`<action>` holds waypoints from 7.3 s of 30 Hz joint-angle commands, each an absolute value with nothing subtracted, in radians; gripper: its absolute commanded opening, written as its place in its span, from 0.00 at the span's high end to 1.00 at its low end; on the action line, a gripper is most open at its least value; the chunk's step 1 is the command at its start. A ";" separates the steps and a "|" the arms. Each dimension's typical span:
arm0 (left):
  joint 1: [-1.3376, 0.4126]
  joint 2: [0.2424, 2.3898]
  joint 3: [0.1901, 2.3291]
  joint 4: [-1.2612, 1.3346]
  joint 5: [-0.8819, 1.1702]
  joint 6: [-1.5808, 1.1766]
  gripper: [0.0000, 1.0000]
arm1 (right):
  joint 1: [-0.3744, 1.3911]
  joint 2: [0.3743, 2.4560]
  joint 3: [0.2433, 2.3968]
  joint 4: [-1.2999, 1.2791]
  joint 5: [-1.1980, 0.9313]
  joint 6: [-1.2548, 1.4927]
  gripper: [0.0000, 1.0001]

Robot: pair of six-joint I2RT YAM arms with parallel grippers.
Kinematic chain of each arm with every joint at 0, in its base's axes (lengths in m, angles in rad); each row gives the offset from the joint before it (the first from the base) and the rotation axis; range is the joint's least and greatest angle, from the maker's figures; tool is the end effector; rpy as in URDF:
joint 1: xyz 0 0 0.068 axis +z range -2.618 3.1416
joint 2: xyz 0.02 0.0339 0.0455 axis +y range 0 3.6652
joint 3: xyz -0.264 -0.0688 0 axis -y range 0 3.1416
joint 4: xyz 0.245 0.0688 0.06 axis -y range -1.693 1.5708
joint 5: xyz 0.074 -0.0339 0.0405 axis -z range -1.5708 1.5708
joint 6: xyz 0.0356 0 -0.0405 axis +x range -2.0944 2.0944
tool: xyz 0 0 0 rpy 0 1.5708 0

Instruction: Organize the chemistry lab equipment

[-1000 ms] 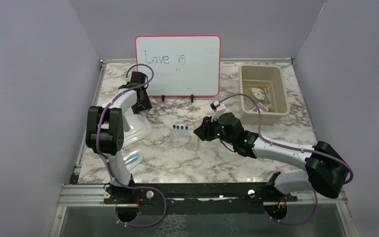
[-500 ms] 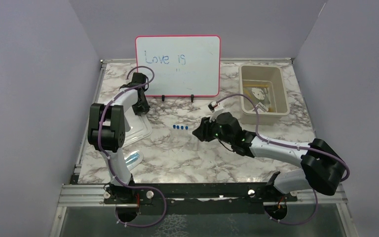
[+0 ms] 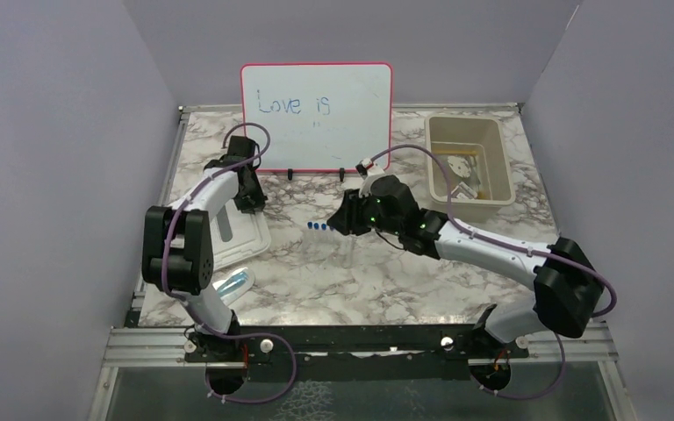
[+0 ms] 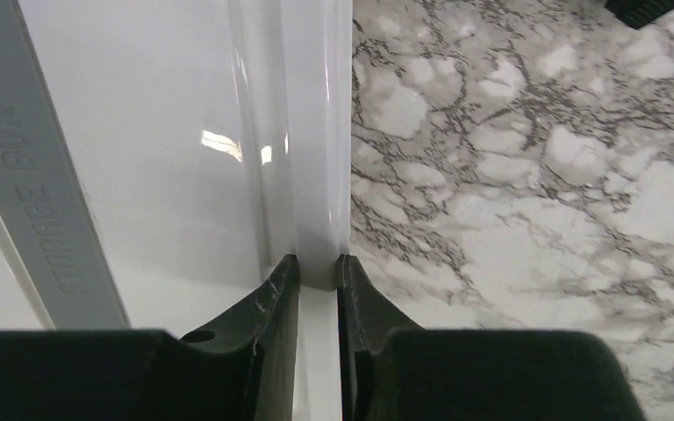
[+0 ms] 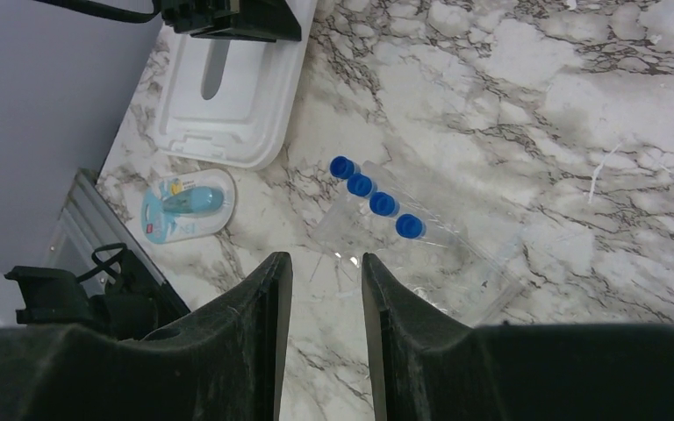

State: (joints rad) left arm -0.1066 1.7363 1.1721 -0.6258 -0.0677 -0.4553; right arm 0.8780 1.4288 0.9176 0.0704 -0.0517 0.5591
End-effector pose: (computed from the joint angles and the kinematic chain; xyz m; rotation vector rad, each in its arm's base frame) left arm 0.3416 -0.0341 0.1919 -0.4959 2.7118 -0.0576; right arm 0.2060 0.2511 0.2606 -0.3757 2.1145 0.9379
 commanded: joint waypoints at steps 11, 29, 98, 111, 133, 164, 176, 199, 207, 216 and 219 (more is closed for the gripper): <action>-0.108 1.385 1.003 -0.540 0.088 -0.558 0.88 | 0.909 1.615 1.135 -0.010 -0.182 0.682 0.57; -0.106 1.192 0.947 -0.531 0.238 -0.632 0.88 | 1.050 1.893 1.403 -0.031 -0.061 0.717 0.41; -0.116 1.093 1.274 -0.431 0.513 -0.524 0.04 | 0.253 1.093 1.020 0.159 -0.374 0.938 0.99; -0.453 1.531 1.507 -0.251 0.347 -0.586 0.06 | -0.407 1.081 0.880 0.042 -0.908 1.085 0.99; -0.683 2.119 1.917 -0.176 0.461 -0.654 0.13 | -0.609 1.237 0.867 -0.163 -0.929 0.874 0.86; -0.721 2.227 1.992 -0.242 0.511 -0.629 0.34 | -0.610 1.322 1.030 -0.356 -0.487 0.520 0.34; -0.741 2.265 2.033 -0.250 0.500 -0.632 0.36 | -0.452 1.362 1.092 -0.408 -0.340 0.356 0.30; -0.744 2.301 2.093 -0.300 0.472 -0.600 0.38 | -0.410 1.403 1.087 -0.458 -0.086 0.330 0.56; -0.745 2.341 2.092 -0.336 0.423 -0.604 0.39 | -0.399 1.474 1.083 -0.468 -0.172 0.311 0.64; -0.745 2.328 2.088 -0.421 0.254 -0.576 0.47 | -0.339 1.505 1.093 -0.473 -0.278 0.280 0.73; -0.744 2.307 2.070 -0.431 0.192 -0.559 0.48 | -0.324 1.500 1.092 -0.475 -0.308 0.279 0.74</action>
State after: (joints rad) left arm -0.7353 2.3096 2.0869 -0.3351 0.3515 -0.6109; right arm -0.3729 1.4521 1.1213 -0.3862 -0.2089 0.2859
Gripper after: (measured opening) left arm 0.528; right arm 0.353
